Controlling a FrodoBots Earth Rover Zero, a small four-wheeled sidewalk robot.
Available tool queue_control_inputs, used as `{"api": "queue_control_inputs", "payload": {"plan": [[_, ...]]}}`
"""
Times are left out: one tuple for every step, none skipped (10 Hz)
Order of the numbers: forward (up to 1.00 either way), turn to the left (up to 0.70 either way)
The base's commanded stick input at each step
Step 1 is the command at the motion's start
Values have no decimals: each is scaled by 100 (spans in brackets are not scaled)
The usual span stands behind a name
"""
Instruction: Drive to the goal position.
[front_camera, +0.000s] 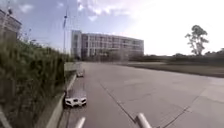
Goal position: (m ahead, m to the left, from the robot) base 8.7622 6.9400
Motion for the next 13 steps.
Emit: {"api": "queue_control_inputs", "payload": {"plan": [[70,-27],[70,-27],[4,-44],[0,-45],[0,-36],[0,-2],[60,0],[70,0],[70,0],[70,0],[70,0],[70,0],[70,0]]}}
